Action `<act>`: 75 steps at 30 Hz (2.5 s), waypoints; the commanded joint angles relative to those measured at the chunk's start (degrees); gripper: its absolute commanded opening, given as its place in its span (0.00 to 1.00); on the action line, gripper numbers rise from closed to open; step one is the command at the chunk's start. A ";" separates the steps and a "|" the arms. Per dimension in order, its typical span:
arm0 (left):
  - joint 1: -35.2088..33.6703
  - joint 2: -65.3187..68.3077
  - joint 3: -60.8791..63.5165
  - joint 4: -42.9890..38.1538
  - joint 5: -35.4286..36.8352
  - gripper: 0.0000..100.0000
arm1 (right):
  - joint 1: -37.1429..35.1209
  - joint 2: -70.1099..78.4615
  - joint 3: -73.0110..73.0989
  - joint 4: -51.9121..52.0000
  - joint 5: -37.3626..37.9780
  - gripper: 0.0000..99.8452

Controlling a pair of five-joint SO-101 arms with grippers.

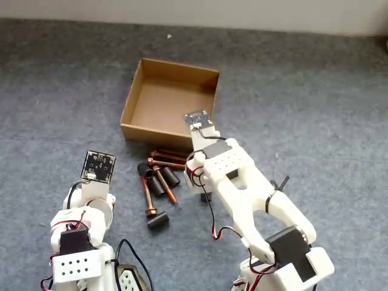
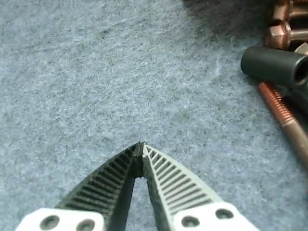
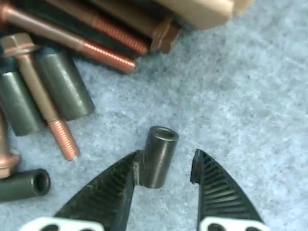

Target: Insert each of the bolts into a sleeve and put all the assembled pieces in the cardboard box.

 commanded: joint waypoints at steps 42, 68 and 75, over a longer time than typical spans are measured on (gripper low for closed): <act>-0.40 -0.04 -12.70 7.65 -5.01 0.03 | 13.49 -31.43 19.82 -14.90 3.87 0.01; 21.93 50.51 -39.96 13.01 8.09 0.17 | 18.51 -32.92 21.23 -18.33 3.87 0.01; 22.02 54.64 -39.69 4.66 21.80 0.18 | 18.51 -32.92 21.23 -18.33 3.87 0.01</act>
